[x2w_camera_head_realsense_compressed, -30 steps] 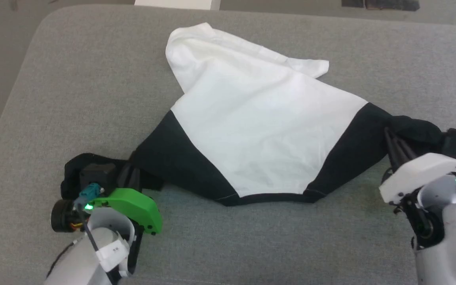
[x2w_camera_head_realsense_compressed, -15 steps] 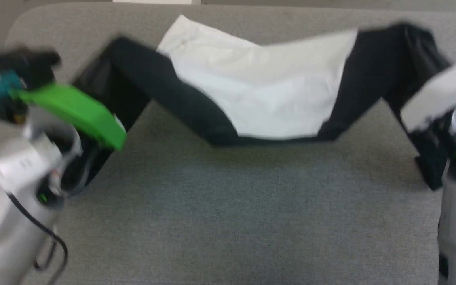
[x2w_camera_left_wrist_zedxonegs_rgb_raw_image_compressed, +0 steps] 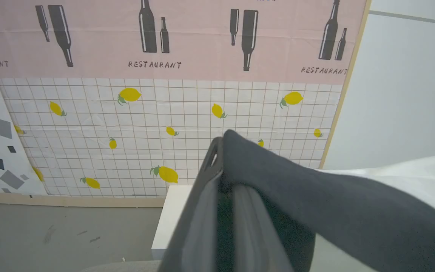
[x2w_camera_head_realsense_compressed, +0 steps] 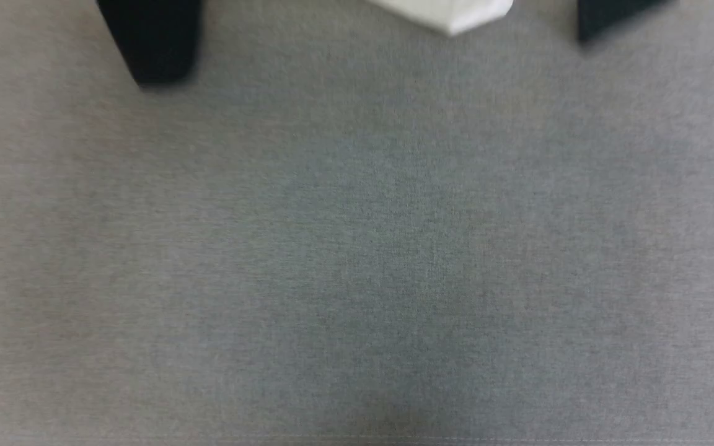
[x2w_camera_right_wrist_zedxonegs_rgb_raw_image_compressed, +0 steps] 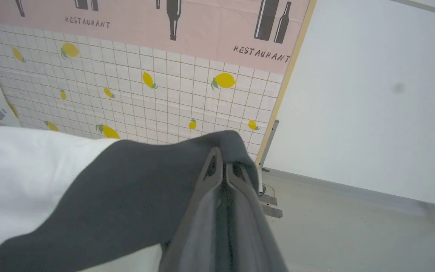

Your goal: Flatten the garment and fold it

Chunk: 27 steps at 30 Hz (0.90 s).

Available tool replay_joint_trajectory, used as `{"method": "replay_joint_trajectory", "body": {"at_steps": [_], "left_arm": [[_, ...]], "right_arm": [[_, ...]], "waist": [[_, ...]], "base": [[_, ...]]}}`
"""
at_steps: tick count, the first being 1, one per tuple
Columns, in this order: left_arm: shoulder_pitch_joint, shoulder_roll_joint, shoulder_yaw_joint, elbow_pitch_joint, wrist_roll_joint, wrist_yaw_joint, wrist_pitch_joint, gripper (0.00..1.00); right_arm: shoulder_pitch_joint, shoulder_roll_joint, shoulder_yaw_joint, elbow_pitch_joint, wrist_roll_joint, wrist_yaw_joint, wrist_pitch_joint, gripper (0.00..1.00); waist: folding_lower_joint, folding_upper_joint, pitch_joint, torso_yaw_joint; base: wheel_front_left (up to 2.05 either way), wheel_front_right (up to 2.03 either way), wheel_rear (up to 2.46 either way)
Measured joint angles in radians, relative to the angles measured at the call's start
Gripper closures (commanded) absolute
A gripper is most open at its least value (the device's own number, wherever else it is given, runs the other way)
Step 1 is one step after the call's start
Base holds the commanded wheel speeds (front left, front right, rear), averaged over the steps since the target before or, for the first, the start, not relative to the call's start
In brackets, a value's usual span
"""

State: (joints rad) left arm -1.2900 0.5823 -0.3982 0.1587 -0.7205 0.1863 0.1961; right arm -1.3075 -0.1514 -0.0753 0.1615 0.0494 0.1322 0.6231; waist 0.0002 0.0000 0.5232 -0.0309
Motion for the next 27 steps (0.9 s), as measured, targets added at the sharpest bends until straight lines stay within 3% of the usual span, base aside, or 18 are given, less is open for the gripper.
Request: {"method": "replay_joint_trajectory", "body": {"at_steps": [6, 12, 15, 19, 27], "left_arm": [[-0.158, -0.024, 0.045, 0.109, 0.056, 0.044, -0.112, 1.0], [-0.252, -0.058, 0.09, 0.148, 0.063, 0.045, -0.228, 1.0], [-0.251, -0.073, 0.081, 0.172, 0.054, 0.031, -0.233, 1.0], [-0.194, -0.071, 0.033, 0.21, 0.051, -0.013, -0.217, 1.0], [0.044, -0.034, -0.051, 0.251, 0.037, -0.094, -0.16, 1.0]], "right_arm": [[-0.22, 0.027, -0.09, 0.092, -0.126, 0.0, -0.171, 1.0], [-0.382, 0.062, -0.163, 0.159, -0.204, 0.001, -0.317, 1.0], [-0.411, 0.066, -0.177, 0.202, -0.207, 0.001, -0.345, 1.0], [-0.371, 0.062, -0.172, 0.262, -0.174, 0.001, -0.347, 1.0], [-0.036, -0.01, -0.054, 0.276, 0.007, 0.001, -0.271, 1.0]], "waist": [[0.0, 0.0, 0.084, -0.018], [0.0001, 0.0, 0.137, -0.039], [0.0, 0.0, 0.154, -0.04], [0.0, 0.0, 0.168, -0.03], [0.0, 0.0, 0.141, -0.009]], "base": [[0.0, 0.0, 0.0], [0.0, 0.0, 0.0], [0.0, 0.0, 0.0], [0.0, 0.0, 0.0], [0.0, 0.0, 0.0]]}}
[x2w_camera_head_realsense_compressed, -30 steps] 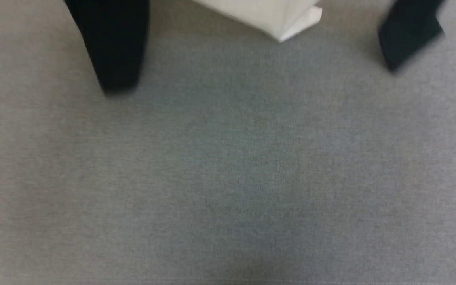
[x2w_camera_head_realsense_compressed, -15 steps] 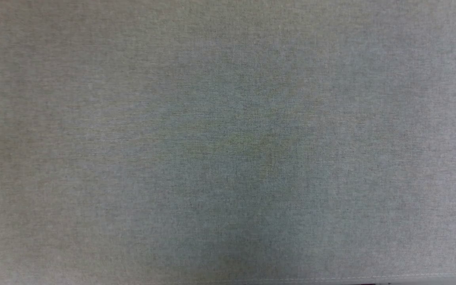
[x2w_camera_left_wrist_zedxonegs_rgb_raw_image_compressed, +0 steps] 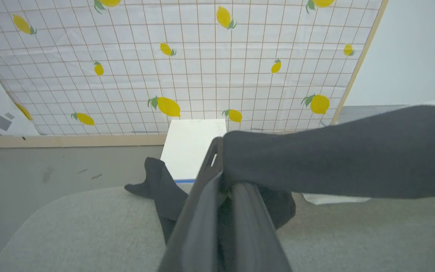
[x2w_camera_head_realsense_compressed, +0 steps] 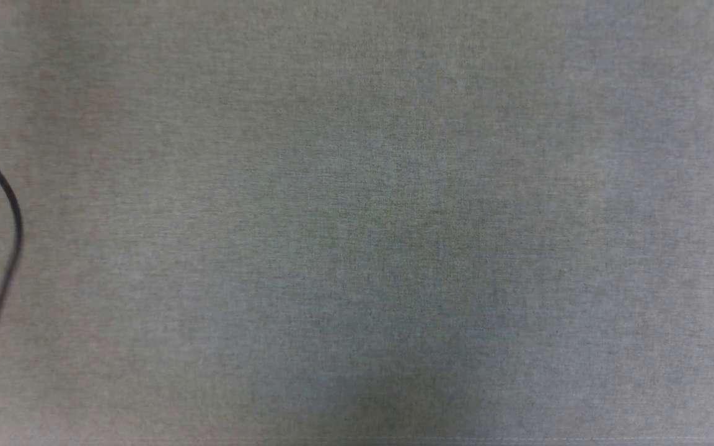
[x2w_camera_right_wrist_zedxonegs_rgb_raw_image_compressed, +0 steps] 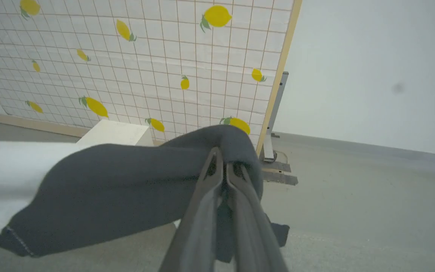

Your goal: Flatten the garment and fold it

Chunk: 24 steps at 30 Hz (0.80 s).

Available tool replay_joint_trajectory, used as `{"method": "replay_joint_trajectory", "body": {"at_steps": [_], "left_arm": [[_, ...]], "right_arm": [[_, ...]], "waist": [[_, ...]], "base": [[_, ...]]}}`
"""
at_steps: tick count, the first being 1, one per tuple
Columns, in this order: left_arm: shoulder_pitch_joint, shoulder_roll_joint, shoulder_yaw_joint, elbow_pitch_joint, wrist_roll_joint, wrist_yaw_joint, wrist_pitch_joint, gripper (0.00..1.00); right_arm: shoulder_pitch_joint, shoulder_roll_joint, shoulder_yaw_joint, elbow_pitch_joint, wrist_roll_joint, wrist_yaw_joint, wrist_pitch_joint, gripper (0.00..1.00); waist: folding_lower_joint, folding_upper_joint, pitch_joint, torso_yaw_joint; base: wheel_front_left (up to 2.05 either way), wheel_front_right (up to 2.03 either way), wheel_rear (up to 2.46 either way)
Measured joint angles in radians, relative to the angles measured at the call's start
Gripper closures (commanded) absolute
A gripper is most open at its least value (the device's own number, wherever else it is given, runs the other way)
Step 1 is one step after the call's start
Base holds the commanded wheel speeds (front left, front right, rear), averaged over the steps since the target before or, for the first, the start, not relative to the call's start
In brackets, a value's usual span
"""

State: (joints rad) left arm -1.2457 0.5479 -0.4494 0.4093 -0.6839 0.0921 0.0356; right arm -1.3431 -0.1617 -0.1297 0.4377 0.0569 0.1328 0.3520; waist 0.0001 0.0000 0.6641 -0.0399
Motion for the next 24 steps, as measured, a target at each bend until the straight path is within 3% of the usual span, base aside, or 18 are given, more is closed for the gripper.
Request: {"method": "replay_joint_trajectory", "body": {"at_steps": [3, 9, 12, 17, 24], "left_arm": [[0.111, 0.01, -0.018, -0.024, -0.039, -0.017, 0.017, 1.0], [0.405, 0.016, -0.066, -0.155, -0.1, -0.019, 0.037, 1.0], [0.556, 0.028, -0.083, -0.235, -0.132, 0.003, 0.059, 1.0], [0.765, 0.068, -0.099, -0.356, -0.171, 0.064, 0.086, 1.0], [0.953, 0.099, -0.116, -0.48, -0.208, 0.142, 0.113, 1.0]], "right_arm": [[0.167, -0.029, 0.026, -0.066, 0.082, 0.0, 0.052, 1.0], [0.575, -0.08, -0.008, -0.331, 0.185, 0.0, 0.156, 1.0], [0.762, -0.056, -0.067, -0.467, 0.192, 0.0, 0.204, 1.0], [1.004, 0.046, -0.157, -0.635, 0.197, 0.0, 0.245, 1.0], [1.207, 0.113, -0.244, -0.741, 0.194, 0.0, 0.259, 1.0]], "waist": [[0.0, 0.0, -0.032, 0.006], [-0.0002, 0.0001, -0.122, 0.022], [-0.0002, 0.0, -0.17, 0.028], [-0.0003, 0.0, -0.246, 0.035], [-0.0002, 0.0001, -0.332, 0.044]], "base": [[0.0, 0.0, 0.0], [0.0, 0.0, 0.0], [0.0, 0.0, 0.0], [0.0, 0.0, 0.0], [0.0, 0.0, 0.0]]}}
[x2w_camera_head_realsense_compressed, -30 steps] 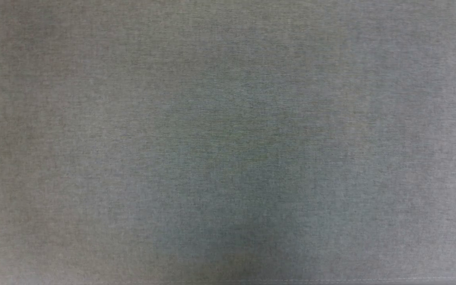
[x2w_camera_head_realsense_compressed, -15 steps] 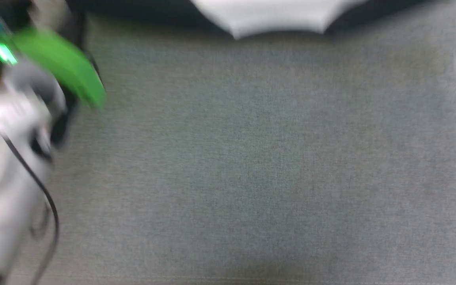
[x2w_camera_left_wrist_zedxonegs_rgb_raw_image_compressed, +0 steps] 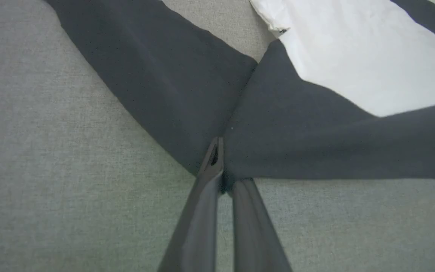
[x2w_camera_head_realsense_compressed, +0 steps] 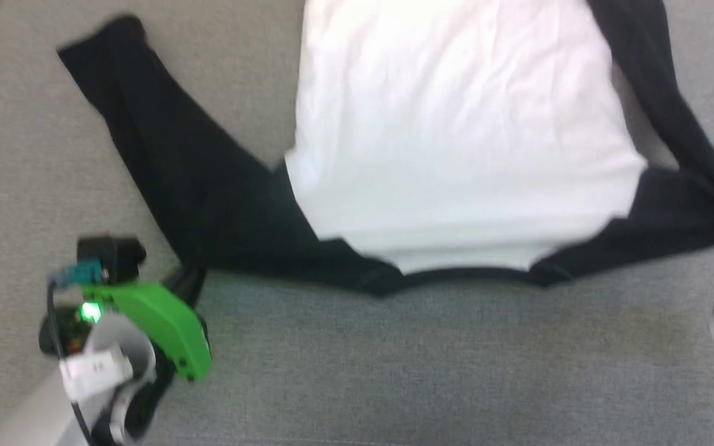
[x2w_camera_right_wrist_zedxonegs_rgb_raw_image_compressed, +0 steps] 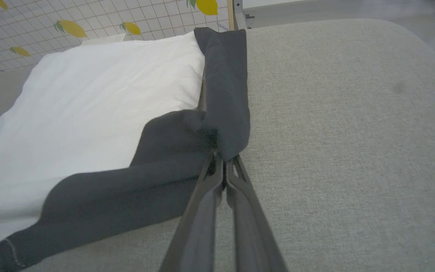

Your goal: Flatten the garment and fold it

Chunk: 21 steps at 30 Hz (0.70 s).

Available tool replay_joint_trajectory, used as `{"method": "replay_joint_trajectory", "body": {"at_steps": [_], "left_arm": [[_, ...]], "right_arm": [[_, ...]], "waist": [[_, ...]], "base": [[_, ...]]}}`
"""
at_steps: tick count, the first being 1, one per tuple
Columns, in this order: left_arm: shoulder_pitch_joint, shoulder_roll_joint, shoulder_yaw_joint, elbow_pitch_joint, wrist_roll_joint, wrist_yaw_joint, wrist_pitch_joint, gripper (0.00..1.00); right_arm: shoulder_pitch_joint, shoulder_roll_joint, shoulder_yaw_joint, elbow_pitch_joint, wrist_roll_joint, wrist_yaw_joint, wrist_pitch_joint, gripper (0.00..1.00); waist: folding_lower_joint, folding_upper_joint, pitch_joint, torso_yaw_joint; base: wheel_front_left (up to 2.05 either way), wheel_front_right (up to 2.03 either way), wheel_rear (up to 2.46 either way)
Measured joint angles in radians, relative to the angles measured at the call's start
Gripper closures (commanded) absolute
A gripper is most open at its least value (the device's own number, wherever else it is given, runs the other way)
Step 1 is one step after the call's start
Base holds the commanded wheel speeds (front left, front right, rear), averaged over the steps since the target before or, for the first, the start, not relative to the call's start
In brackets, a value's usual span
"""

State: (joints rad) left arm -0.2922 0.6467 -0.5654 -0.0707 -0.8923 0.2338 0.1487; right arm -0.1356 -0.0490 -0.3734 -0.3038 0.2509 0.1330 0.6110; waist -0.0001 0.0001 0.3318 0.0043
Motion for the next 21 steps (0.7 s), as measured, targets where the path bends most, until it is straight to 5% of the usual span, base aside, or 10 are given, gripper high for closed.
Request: {"method": "replay_joint_trajectory", "body": {"at_steps": [12, 21], "left_arm": [[0.197, 0.011, -0.034, -0.065, -0.032, 0.067, -0.009, 1.0], [0.204, -0.056, -0.108, 0.073, 0.003, 0.039, -0.041, 1.0]], "right_arm": [[0.218, 0.006, -0.056, 0.089, 0.013, 0.0, 0.014, 1.0], [0.241, 0.003, 0.023, 0.308, 0.013, 0.0, -0.102, 1.0]], "waist": [[0.0, 0.0, -0.1, 0.02], [0.0, 0.0, -0.121, 0.018]], "base": [[0.0, 0.0, 0.0], [0.0, 0.0, 0.0]]}}
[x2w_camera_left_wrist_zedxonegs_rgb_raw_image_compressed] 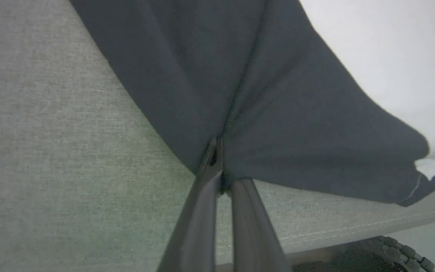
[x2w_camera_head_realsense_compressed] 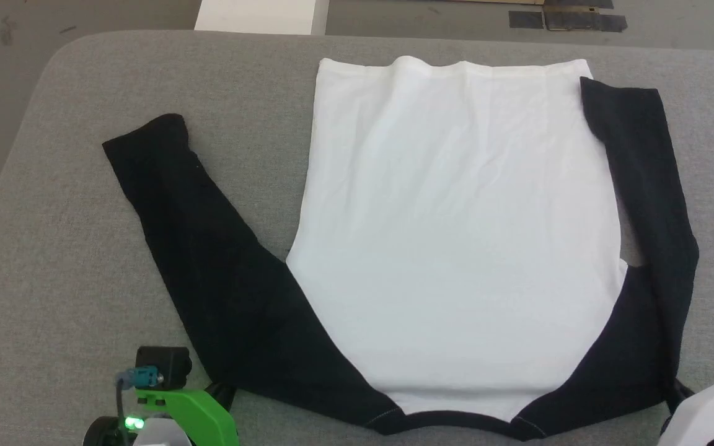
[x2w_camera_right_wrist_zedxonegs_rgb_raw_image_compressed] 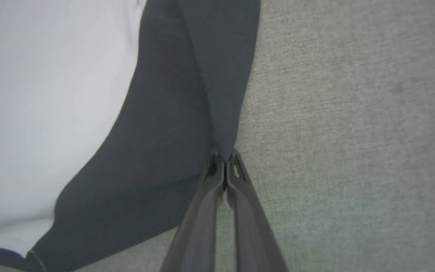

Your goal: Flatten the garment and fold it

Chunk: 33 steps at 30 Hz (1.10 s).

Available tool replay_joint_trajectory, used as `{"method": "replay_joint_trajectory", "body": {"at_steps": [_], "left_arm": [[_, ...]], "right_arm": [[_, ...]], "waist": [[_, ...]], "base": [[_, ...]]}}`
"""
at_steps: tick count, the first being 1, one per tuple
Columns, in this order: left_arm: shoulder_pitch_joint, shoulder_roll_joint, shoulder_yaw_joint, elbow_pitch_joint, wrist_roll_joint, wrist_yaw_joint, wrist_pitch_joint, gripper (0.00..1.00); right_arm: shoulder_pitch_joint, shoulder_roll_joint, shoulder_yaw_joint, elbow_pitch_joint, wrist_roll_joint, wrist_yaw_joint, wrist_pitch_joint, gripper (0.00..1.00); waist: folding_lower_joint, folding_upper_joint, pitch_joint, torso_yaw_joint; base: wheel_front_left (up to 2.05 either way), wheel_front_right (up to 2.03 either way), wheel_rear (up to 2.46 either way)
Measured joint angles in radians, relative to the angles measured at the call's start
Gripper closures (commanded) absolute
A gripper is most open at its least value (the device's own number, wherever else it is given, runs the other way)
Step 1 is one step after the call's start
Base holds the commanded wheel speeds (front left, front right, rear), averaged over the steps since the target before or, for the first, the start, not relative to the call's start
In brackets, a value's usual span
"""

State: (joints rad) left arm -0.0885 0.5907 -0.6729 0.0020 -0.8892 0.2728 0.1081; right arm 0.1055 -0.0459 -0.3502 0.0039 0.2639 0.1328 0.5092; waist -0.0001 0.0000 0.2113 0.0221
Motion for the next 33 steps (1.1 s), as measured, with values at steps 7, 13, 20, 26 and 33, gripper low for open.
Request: {"method": "replay_joint_trajectory", "body": {"at_steps": [7, 13, 20, 26, 33], "left_arm": [[-0.021, -0.049, -0.016, 0.093, 0.02, -0.018, -0.054, 0.0], [0.01, -0.031, 0.003, 0.063, 0.005, -0.01, -0.057, 0.0], [0.069, 0.019, 0.09, -0.04, -0.01, 0.058, -0.134, 0.0], [0.05, 0.047, 0.19, -0.065, 0.035, 0.089, -0.28, 0.0], [-0.156, 0.066, 0.226, 0.067, 0.114, 0.025, -0.331, 0.0]], "right_arm": [[-0.006, -0.003, 0.04, 0.084, -0.007, 0.0, -0.097, 0.0], [0.009, -0.003, 0.016, 0.044, -0.024, -0.001, -0.149, 0.0], [0.037, -0.003, -0.005, -0.088, -0.041, -0.001, -0.294, 0.0], [0.024, -0.003, 0.041, -0.146, -0.082, -0.001, -0.493, 0.0], [-0.07, -0.003, 0.121, -0.15, -0.141, -0.001, -0.641, 0.0]], "waist": [[0.0, 0.0, -0.012, -0.001], [0.0, 0.0, -0.036, 0.001], [0.0, 0.0, -0.057, 0.012], [0.0, 0.0, -0.04, 0.012], [0.0, 0.0, 0.021, 0.007]], "base": [[0.0, 0.0, 0.0], [0.0, 0.0, 0.0], [0.0, 0.0, 0.0], [0.0, 0.0, 0.0], [0.0, 0.0, 0.0]]}}
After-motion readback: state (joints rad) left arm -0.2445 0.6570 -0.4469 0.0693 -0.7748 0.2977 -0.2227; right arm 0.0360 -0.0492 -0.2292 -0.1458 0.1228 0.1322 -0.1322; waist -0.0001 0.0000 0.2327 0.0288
